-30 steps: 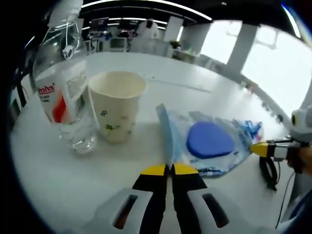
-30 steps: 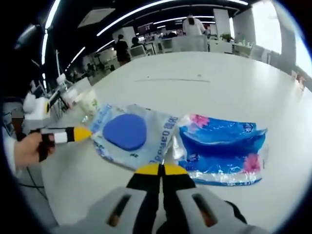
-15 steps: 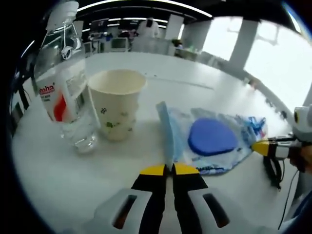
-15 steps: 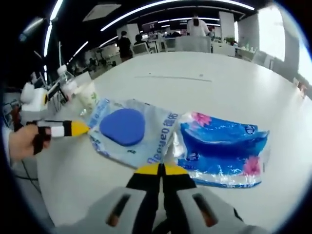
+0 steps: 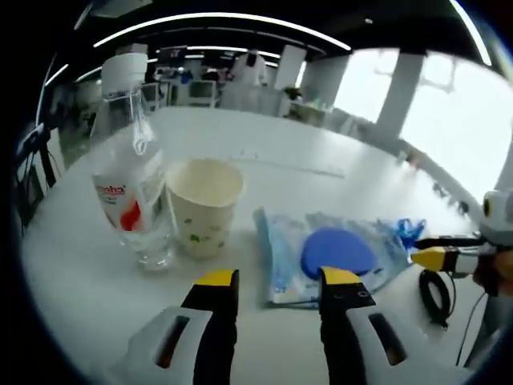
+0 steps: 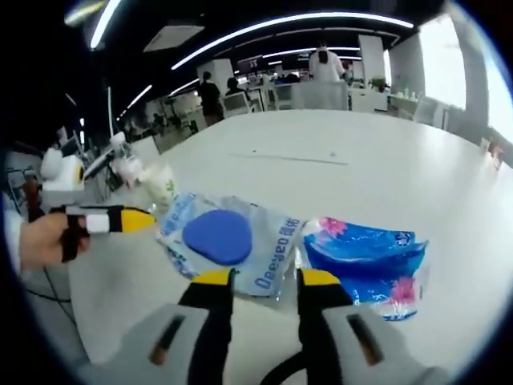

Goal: Arrange the tabletop items into an orderly group along one side of the table until the central work area is clear of visible clutter.

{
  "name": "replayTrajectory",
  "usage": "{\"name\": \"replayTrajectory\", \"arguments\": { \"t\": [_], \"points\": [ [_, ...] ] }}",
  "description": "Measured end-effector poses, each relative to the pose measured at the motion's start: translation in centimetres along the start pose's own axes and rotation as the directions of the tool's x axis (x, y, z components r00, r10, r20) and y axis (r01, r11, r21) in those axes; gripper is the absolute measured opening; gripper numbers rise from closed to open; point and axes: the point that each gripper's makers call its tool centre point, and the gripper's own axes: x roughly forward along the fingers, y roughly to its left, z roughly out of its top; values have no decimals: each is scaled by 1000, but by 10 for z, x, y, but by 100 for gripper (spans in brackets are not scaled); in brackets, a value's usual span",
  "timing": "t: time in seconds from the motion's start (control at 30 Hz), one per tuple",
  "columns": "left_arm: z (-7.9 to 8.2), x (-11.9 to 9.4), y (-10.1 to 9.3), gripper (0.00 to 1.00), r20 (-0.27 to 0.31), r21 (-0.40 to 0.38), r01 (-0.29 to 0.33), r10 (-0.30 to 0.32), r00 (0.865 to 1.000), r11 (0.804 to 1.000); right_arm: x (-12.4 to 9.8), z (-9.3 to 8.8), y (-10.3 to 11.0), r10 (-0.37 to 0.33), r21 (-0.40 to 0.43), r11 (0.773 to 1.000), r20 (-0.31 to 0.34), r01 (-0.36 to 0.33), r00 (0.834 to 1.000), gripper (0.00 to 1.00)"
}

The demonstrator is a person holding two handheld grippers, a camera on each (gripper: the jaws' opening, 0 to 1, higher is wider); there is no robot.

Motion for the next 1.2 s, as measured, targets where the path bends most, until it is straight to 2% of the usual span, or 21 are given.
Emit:
{"name": "replayTrajectory", "arguments": {
  "t": [0.03, 0.1, 0.17, 0.2, 0.27, 0.3, 0.37, 0.57, 0.67, 0.9, 1.03, 1.1, 1.2],
  "points": [
    [6, -4, -8, 45, 33, -8, 41, -41, 999, 999, -5, 6, 3, 16, 4, 1000, 26, -16, 1000, 35],
    [9, -14, -14, 59, 46, 17, 63, -64, 997, 998, -13, 11, 11, 56, 45, 997, 47, -58, 997, 46],
    [12, -20, -12, 72, 52, 90, 37, -42, 998, 995, -24, 10, 8, 31, 7, 999, 35, -31, 999, 54],
    [13, -23, -12, 79, 56, 112, 28, -34, 998, 993, -27, 9, 9, 33, -15, 999, 29, -32, 999, 61],
    [14, -28, -14, 91, 63, 99, 22, -28, 998, 995, -34, 3, 5, 10, -7, 1000, 9, -10, 1000, 72],
    [16, -30, -13, 92, 67, 95, 16, -23, 998, 995, -37, -1, 3, 12, 8, 1000, -2, -12, 1000, 76],
    [18, -36, -13, 92, 72, 93, 10, -17, 997, 996, -43, -7, 0, 10, 46, 999, -10, -10, 1000, 77],
    [22, -44, -13, 90, 57, 131, -2, -6, 998, 991, -55, -12, -8, -2, 89, 996, -6, 2, 1000, 75],
    [24, -46, -14, 87, 60, 107, 8, -14, 998, 994, -57, -11, -8, -6, 124, 992, -3, 6, 1000, 73],
    [24, -48, -13, 87, 43, 133, -5, 0, 999, 991, -58, -10, -7, -2, 122, 993, 0, 2, 1000, 72],
    [24, -47, -15, 79, 14, 191, 16, -19, 1000, 982, -58, -13, -7, 7, 135, 991, -6, -7, 1000, 71],
    [27, -44, -13, 79, -2, 245, 16, -16, 1000, 969, -59, -15, -6, 11, 134, 991, -7, -10, 1000, 70],
    [34, -41, -9, 80, -14, 275, 16, -13, 1000, 961, -62, -19, -6, 13, 137, 990, -3, -12, 1000, 69]
  ]
}}
